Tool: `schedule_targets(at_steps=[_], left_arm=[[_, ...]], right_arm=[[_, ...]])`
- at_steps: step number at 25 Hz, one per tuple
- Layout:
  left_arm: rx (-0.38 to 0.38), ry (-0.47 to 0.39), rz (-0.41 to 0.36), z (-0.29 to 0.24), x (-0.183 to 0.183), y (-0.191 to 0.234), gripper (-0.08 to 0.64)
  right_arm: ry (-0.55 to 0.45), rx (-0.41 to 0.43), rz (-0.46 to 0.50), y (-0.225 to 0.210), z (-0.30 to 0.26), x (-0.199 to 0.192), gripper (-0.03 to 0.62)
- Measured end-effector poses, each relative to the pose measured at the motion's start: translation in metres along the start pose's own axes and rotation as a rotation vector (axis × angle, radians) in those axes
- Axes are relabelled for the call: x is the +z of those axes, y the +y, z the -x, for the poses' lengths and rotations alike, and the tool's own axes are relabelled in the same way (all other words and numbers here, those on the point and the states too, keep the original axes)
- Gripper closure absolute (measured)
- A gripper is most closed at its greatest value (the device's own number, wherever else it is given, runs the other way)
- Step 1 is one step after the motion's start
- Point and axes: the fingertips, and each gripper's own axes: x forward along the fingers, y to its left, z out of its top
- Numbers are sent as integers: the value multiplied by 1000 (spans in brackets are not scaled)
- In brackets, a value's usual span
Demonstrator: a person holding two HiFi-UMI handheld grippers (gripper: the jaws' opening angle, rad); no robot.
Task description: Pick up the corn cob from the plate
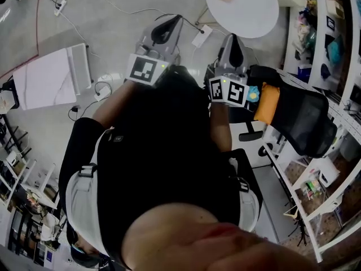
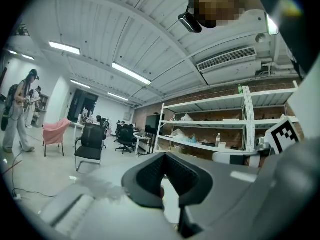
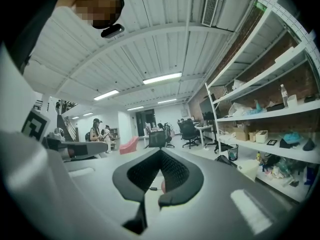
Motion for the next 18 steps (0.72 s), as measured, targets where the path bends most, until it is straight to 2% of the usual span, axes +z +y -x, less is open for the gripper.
schedule_targets(at_steps=[10, 18], left_arm=[[-27, 6, 2, -59, 15, 52, 554], [-79, 16, 22, -108, 28, 89, 554]], right_arm=[[15, -40, 3, -8, -71, 1, 584], [22, -85, 8, -11, -127, 8, 584]])
